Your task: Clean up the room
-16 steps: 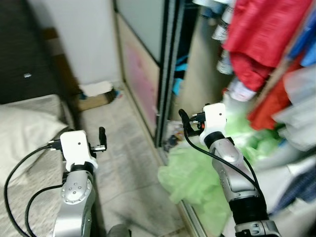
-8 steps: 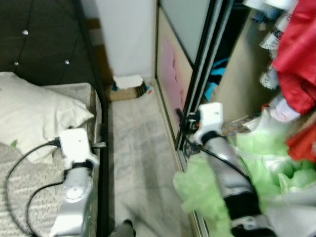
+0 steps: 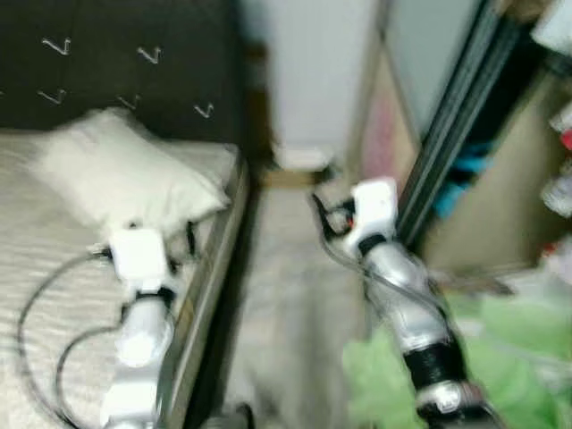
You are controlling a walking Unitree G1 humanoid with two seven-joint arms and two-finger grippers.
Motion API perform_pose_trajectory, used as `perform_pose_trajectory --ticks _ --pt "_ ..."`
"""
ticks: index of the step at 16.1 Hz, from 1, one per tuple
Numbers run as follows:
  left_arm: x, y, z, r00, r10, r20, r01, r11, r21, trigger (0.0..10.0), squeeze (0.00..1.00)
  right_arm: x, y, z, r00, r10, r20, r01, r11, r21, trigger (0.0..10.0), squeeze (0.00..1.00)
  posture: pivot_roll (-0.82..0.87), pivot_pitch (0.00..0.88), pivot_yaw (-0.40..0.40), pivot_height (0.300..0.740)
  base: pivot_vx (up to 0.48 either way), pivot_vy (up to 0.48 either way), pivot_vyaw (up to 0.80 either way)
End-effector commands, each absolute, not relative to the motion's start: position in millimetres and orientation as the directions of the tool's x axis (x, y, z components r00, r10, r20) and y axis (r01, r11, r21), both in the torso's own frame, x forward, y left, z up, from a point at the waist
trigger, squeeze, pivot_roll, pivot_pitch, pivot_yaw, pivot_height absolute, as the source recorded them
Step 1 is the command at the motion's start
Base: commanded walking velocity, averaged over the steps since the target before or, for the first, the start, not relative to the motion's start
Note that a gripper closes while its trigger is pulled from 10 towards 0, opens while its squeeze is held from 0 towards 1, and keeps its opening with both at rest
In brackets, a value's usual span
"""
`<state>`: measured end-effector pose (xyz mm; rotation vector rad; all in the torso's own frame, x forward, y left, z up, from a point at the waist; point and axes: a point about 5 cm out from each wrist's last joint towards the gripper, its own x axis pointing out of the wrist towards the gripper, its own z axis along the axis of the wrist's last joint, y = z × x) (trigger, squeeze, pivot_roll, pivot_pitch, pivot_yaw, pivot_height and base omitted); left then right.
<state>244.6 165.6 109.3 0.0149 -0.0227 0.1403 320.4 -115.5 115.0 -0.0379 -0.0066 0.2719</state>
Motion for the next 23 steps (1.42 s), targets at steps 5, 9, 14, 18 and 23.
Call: perform_pose_trajectory --ticks 5,9,14,18,23 --pt "224.7 183.9 111.6 0.973 0.229 0.025 -0.23 0.972 0.055 10.0 0.0 321.1 -122.7 121.0 0.966 0.26 0.016 -0.259 0.966 -0.018 10.0 0.0 0.0 0.0 -0.025 0.74 0.0 0.0 0.8" --pt "201.0 198.9 105.1 0.971 0.24 -0.011 -0.239 0.968 0.071 10.0 0.0 298.6 -138.4 107.1 0.967 0.25 -0.051 -0.251 0.968 -0.015 10.0 0.0 0.01 0.0 -0.032 0.74 0.0 0.0 0.8" --pt "210.8 188.1 112.9 0.976 0.216 0.025 -0.217 0.972 0.087 10.0 0.0 299.7 -136.8 109.0 0.967 0.247 -0.067 -0.247 0.969 0.003 10.0 0.0 0.0 0.0 -0.03 0.74 0.0 0.0 0.8" --pt "210.8 188.5 111.3 0.974 0.226 0.012 -0.226 0.969 0.1 10.0 0.0 297.0 -142.2 106.2 0.96 0.266 -0.087 -0.268 0.964 0.0 10.0 0.0 0.0 0.0 -0.029 0.74 0.0 0.0 0.8" --pt "215.8 183.7 114.5 0.978 0.205 0.027 -0.206 0.974 0.098 10.0 0.0 300.6 -134.6 108.9 0.953 0.291 -0.083 -0.293 0.956 -0.003 10.0 0.0 0.01 0.0 -0.032 0.74 0.0 0.0 0.8"
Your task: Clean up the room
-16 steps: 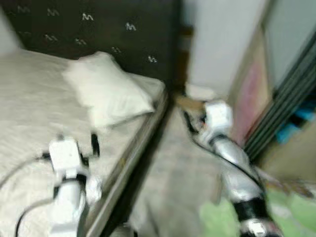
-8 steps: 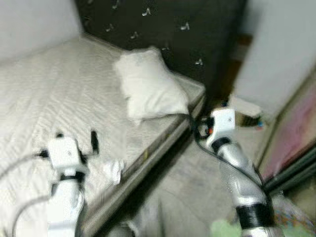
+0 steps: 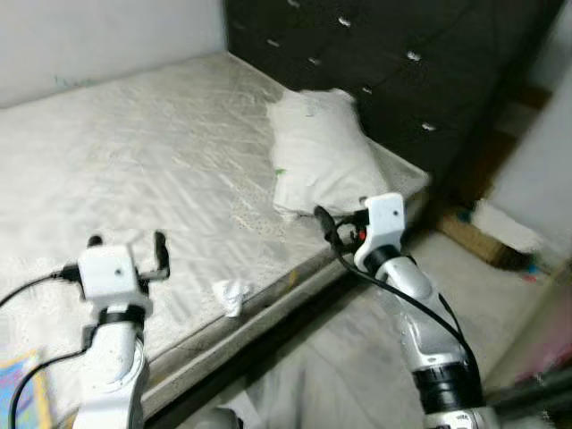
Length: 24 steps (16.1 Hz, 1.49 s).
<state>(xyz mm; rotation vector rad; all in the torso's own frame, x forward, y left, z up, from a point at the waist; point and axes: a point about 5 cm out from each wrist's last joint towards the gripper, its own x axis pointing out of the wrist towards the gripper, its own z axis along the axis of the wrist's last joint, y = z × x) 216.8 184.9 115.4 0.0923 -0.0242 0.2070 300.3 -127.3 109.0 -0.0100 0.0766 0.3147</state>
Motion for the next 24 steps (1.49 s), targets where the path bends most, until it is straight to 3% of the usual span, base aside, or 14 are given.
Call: perform_pose_trajectory --ticks 1,15,24 --pt "215.9 182.8 114.8 0.979 0.2 0.029 -0.202 0.975 0.098 10.0 0.0 300.8 -134.4 109.0 0.952 0.294 -0.082 -0.296 0.955 -0.002 10.0 0.0 0.01 0.0 -0.032 0.74 0.0 0.0 0.8" --pt "216.3 180.9 114.5 0.982 0.188 0.022 -0.189 0.979 0.071 10.0 0.0 305.0 -130.5 110.8 0.952 0.3 -0.066 -0.301 0.954 0.005 10.0 0.0 0.01 0.0 -0.033 0.74 0.0 0.0 0.79" --pt "218.0 179.1 115.1 0.985 0.173 0.023 -0.174 0.983 0.062 10.0 0.0 306.6 -131.5 112.0 0.953 0.295 -0.063 -0.295 0.955 0.013 10.0 0.0 0.0 0.0 -0.033 0.74 0.09 0.0 0.0"
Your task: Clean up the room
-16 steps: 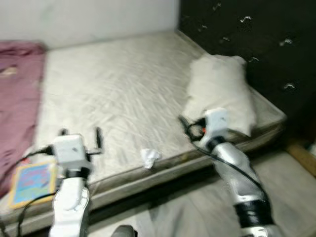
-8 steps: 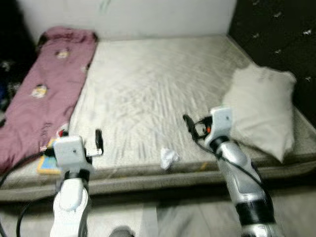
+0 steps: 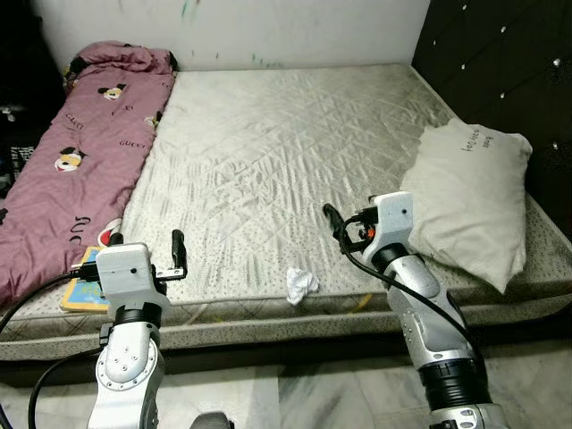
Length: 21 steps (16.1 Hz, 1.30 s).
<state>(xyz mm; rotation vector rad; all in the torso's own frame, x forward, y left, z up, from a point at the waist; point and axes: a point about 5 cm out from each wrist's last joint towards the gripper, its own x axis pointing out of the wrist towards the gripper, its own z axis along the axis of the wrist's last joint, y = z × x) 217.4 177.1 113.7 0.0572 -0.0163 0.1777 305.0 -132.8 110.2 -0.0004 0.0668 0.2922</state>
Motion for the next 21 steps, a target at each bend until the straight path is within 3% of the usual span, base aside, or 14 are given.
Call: perform_pose_trajectory --ticks 1,13,18,21 --pt "218.3 179.2 115.1 0.985 0.172 0.022 -0.173 0.983 0.062 10.0 0.0 307.1 -131.1 112.2 0.953 0.295 -0.062 -0.295 0.955 0.012 10.0 0.0 0.0 0.0 -0.033 0.74 0.307 0.0 0.0" --pt "220.4 177.7 114.8 0.987 0.162 0.02 -0.163 0.985 0.057 10.0 0.0 309.9 -129.4 113.0 0.954 0.295 -0.054 -0.295 0.955 0.01 10.0 0.0 0.0 0.0 -0.032 0.74 0.313 0.0 0.0" --pt "221.8 178.6 112.6 0.982 0.187 0.005 -0.187 0.982 0.026 10.0 0.0 311.7 -127.6 112.7 0.951 0.304 -0.054 -0.305 0.952 0.002 10.0 0.0 0.01 0.0 -0.037 0.74 0.0 0.0 0.0" --pt "222.3 176.7 112.7 0.984 0.18 0.006 -0.18 0.983 0.028 10.0 0.0 311.7 -125.8 113.1 0.948 0.315 -0.051 -0.316 0.949 -0.018 10.0 0.0 0.01 0.0 -0.037 0.74 0.0 0.0 0.8"
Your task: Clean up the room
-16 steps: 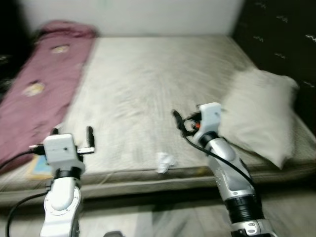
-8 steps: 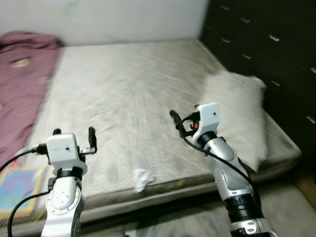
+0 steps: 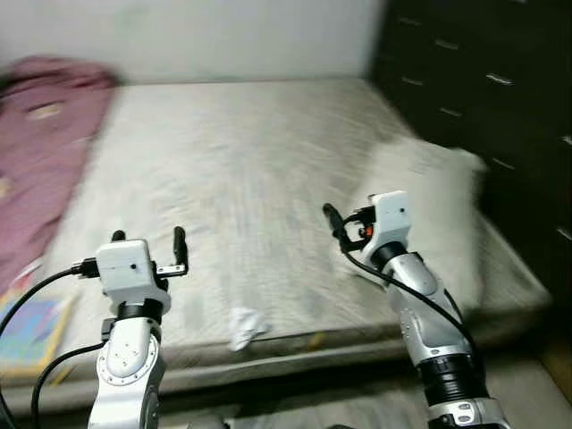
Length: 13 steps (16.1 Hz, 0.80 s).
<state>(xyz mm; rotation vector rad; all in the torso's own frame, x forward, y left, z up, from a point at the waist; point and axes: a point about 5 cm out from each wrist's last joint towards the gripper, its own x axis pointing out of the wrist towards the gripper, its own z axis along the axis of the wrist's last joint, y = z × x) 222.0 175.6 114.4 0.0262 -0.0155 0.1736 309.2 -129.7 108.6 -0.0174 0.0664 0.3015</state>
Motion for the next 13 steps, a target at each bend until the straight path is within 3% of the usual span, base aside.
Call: perform_pose_trajectory --ticks 1,3,7,13 --pt "222.7 176.6 112.9 0.982 0.187 0.006 -0.187 0.982 0.033 10.0 0.0 312.1 -126.2 112.4 0.949 0.311 -0.053 -0.312 0.95 -0.011 10.0 0.0 0.01 0.0 -0.038 0.74 0.0 0.0 0.8" --pt "223.2 177.2 111.5 0.981 0.193 -0.006 -0.193 0.981 0.024 10.0 0.0 313.6 -128.8 111.9 0.953 0.296 -0.056 -0.297 0.955 -0.006 10.0 0.0 0.01 0.0 -0.038 0.74 0.0 0.0 0.62" --pt "223.1 176.6 110.6 0.983 0.181 -0.012 -0.18 0.984 0.01 10.0 0.0 314.2 -129.8 111.7 0.959 0.279 -0.051 -0.279 0.96 0.014 10.0 0.0 0.01 0.0 -0.037 0.74 0.0 0.062 0.0" --pt "224.4 176.6 109.9 0.982 0.185 -0.024 -0.186 0.982 -0.016 10.0 0.0 316.3 -131.7 112.8 0.962 0.269 -0.049 -0.268 0.963 0.025 10.0 0.0 0.0 0.0 -0.038 0.74 0.0 0.48 0.0"
